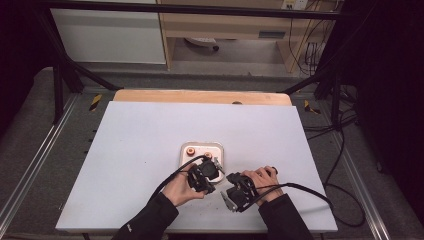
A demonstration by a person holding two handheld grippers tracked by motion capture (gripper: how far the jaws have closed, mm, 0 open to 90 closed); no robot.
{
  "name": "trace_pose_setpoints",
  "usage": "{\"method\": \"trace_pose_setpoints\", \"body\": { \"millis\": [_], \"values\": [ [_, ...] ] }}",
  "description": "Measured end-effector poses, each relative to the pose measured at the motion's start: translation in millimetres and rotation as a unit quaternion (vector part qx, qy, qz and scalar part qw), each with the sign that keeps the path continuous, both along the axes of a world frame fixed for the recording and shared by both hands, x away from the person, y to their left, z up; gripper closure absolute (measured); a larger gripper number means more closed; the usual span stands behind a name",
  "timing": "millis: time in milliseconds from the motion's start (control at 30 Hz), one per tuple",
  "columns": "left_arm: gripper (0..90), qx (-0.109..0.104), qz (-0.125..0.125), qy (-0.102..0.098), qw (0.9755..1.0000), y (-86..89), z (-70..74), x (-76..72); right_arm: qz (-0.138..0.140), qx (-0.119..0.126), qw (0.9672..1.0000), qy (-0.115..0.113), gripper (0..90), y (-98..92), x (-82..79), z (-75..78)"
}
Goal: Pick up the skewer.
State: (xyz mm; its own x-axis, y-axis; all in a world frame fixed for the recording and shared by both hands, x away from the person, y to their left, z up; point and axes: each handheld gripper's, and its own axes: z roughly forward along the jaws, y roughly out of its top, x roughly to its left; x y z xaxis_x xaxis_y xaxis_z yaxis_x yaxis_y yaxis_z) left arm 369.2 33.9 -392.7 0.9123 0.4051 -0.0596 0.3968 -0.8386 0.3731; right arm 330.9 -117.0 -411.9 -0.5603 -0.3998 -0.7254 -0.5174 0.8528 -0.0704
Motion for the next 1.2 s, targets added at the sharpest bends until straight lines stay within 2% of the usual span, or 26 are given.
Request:
{"method": "trace_pose_setpoints", "body": {
  "millis": [200,267,367,433,467,500,533,567,633,667,733,800,833,867,933,967,1000,1033,1067,1100,1133,1167,1200],
  "values": [
    [88.4,0.000,0.003,-0.010,0.9999,-0.1,0.0,-1.8,-0.009,0.005,0.9999,0.003,88.6,0.3,-0.1,0.4],
    [88.4,-0.004,0.004,-0.017,0.9998,0.3,-0.4,-2.8,-0.018,0.018,0.9996,0.011,85.7,-0.6,0.7,0.9],
    [88.4,-0.005,0.004,-0.025,0.9997,2.7,-1.8,-4.2,-0.043,0.052,0.9971,0.034,77.8,-4.9,2.6,4.5],
    [88.4,-0.005,0.009,-0.032,0.9994,5.4,-3.2,-4.9,-0.067,0.084,0.9929,0.051,72.9,-10.7,4.4,6.5],
    [88.4,-0.008,0.014,-0.033,0.9993,7.0,-3.9,-5.6,-0.079,0.103,0.9898,0.059,69.7,-14.1,5.6,7.6],
    [88.4,-0.009,0.017,-0.037,0.9991,10.4,-5.1,-6.5,-0.093,0.121,0.9858,0.070,68.2,-18.0,6.8,8.5],
    [88.4,-0.009,0.017,-0.037,0.9991,10.4,-5.1,-6.5,-0.109,0.141,0.9804,0.084,64.8,-22.1,7.5,8.6],
    [88.4,-0.011,0.020,-0.040,0.9989,13.7,-5.8,-7.3,-0.121,0.153,0.9769,0.087,61.5,-26.7,9.4,10.2],
    [88.4,-0.017,0.023,-0.043,0.9987,17.0,-5.7,-8.5,-0.151,0.195,0.9627,0.110,55.1,-35.5,12.0,11.9],
    [88.4,-0.019,0.023,-0.043,0.9986,18.8,-5.3,-9.1,-0.169,0.217,0.9540,0.119,52.2,-39.9,13.4,12.6],
    [88.4,-0.022,0.025,-0.045,0.9984,20.4,-5.3,-10.0,-0.202,0.255,0.9352,0.141,46.8,-49.3,16.3,13.4],
    [88.4,-0.028,0.029,-0.050,0.9979,23.3,-5.2,-11.6,-0.233,0.288,0.9140,0.166,43.0,-57.9,18.6,13.1],
    [88.4,-0.031,0.031,-0.050,0.9978,24.3,-5.6,-12.4,-0.246,0.300,0.9047,0.175,40.8,-61.8,19.6,12.7],
    [88.4,-0.034,0.032,-0.053,0.9975,25.2,-5.6,-13.1,-0.246,0.300,0.9047,0.175,40.8,-61.8,19.6,12.7],
    [88.3,-0.041,0.036,-0.058,0.9968,26.8,-5.5,-14.2,-0.273,0.323,0.8847,0.196,36.5,-68.5,21.2,10.7],
    [88.4,-0.045,0.039,-0.059,0.9964,27.8,-5.3,-14.5,-0.282,0.332,0.8765,0.205,35.3,-71.4,22.1,9.3],
    [88.3,-0.052,0.042,-0.061,0.9959,28.7,-5.5,-14.7,-0.303,0.348,0.8593,0.220,31.3,-76.8,23.4,6.3],
    [88.3,-0.059,0.047,-0.063,0.9952,29.7,-5.5,-14.9,-0.303,0.348,0.8593,0.220,31.3,-76.8,23.4,6.3],
    [88.3,-0.064,0.052,-0.064,0.9945,30.3,-5.5,-14.9,-0.329,0.369,0.8367,0.236,26.8,-81.8,24.5,2.6],
    [88.3,-0.069,0.055,-0.066,0.9939,31.0,-5.3,-15.0,-0.341,0.379,0.8245,0.245,25.4,-84.8,25.6,1.0],
    [88.3,-0.078,0.061,-0.069,0.9928,32.3,-5.0,-15.2,-0.341,0.379,0.8245,0.245,25.4,-84.8,25.6,1.0],
    [88.3,-0.087,0.068,-0.070,0.9915,33.8,-4.9,-15.3,-0.360,0.401,0.7990,0.266,19.8,-90.5,27.9,-1.7],
    [88.3,-0.095,0.076,-0.072,0.9900,35.6,-4.9,-15.5,-0.367,0.408,0.7889,0.276,17.3,-92.8,28.6,-2.8]
  ]
}}
